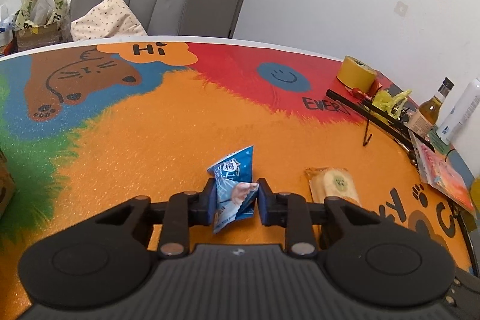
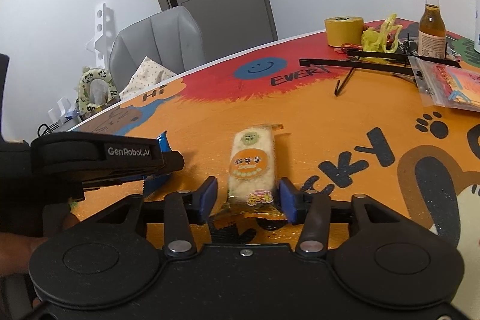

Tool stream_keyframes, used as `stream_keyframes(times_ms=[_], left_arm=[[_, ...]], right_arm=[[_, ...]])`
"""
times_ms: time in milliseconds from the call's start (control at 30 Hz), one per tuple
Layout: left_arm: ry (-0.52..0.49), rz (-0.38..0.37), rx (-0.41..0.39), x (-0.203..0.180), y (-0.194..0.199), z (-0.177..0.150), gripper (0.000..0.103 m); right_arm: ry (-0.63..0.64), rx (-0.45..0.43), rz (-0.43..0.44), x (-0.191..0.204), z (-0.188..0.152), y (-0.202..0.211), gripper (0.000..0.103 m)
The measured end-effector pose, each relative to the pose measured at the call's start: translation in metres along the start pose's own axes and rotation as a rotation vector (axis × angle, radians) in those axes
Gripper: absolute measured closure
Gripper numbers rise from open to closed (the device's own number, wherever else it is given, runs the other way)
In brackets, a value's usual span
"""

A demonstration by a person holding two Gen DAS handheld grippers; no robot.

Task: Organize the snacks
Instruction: 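Grasp the blue wrapped candy with the left gripper while the right grasps the bread roll, then carry both snacks over the cardboard box and lower them in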

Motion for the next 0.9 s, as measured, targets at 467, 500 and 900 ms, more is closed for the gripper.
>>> stream_keyframes(times_ms=[467, 500, 900], left_arm=[[-0.013, -0.012, -0.023, 0.004, 0.038, -0.002, 0.077], [-0.012, -0.013, -0.026, 0.004, 0.042, -0.003, 0.077], [-0.03, -0.005, -0.075, 0.007, 0.093, -0.008, 0.077]], right_arm=[[0.013, 0.007, -0.026, 0.011, -0.002, 0.005, 0.073], [0.01, -0.001, -0.024, 0.011, -0.002, 0.009, 0.073], [-0.001, -0.077, 0.034, 0.032, 0.003, 0.057, 0.073]])
Point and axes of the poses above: each gripper's, at about its wrist camera, not at the fingertips, and y roughly against the way its jaws point, x to its left, z to its top, the point moved 7 cm from there along -y, roughly the way its jaws point, and after that the axes turned 15 degrees about -z, right-handed, at the moved point
